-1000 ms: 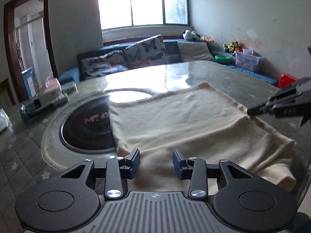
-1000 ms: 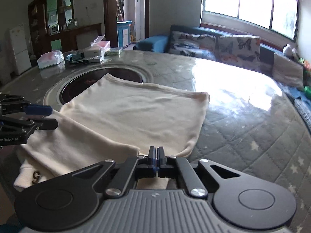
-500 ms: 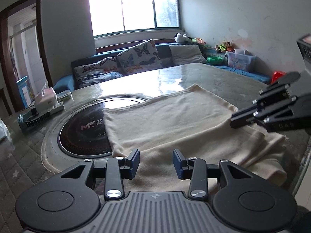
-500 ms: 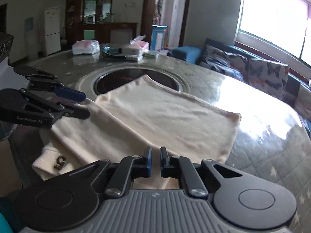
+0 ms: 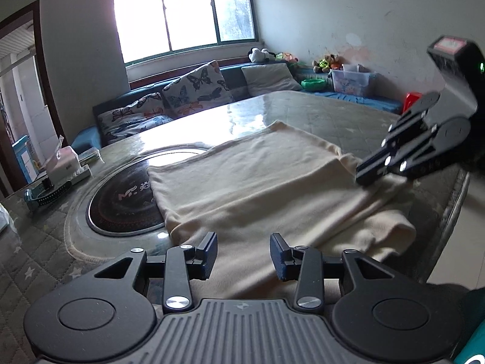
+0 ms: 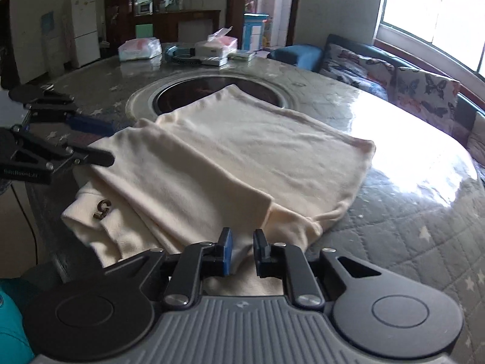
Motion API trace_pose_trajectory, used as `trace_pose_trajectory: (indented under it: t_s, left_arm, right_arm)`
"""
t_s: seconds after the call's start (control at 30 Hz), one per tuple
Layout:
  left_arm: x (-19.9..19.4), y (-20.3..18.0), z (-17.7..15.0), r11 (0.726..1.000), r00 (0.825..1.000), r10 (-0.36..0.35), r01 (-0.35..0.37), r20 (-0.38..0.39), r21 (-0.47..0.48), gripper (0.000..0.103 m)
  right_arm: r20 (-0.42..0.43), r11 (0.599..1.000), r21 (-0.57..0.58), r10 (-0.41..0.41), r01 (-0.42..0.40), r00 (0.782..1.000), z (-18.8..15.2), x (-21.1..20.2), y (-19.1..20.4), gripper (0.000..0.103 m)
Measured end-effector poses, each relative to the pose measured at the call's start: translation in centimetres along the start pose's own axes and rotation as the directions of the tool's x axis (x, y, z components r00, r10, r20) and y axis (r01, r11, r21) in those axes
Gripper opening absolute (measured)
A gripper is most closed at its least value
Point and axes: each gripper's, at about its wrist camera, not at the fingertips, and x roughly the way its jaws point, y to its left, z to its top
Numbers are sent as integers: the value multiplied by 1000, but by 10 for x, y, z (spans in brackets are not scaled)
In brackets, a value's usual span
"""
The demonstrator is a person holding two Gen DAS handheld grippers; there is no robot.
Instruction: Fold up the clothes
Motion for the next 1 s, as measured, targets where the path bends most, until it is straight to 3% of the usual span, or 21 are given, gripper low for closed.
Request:
trace_pose_trajectory:
  t_s: [0.13,0.33,0.7,0.87,0.93,1.0]
  left_arm:
    - [-7,-2,-5,999,1000,-13,13,-5,52,41]
    - [-22,-4,-14,989,1000,-17,19,-14,146,44]
    - [-23,-32,-34,941,999,-37,36,-4,336,46]
    - [-14,-45,-36,921,998,-63,49,25,386,46]
    - [-11,-46,-34,923,997,-69,50,36,382,42]
    - [-9,-43,-30,934,996,-81,59,48,351,23]
  right_arm:
    - [42,1000,-18,3,-2,999,1,-11,2,13]
    - [-1,999,-14,44,-44,999,-4,3,6,15]
    - [-4,998,-35,51,-51,999,-7,-15,7,16]
    - [-15,996,-86,39,-40,999,-11,-24,13,30]
    - [-16,994,-100,39,-40,999,-12,-26,15,30]
    - [-23,992,-122,37,-39,999,-14,-29,17,30]
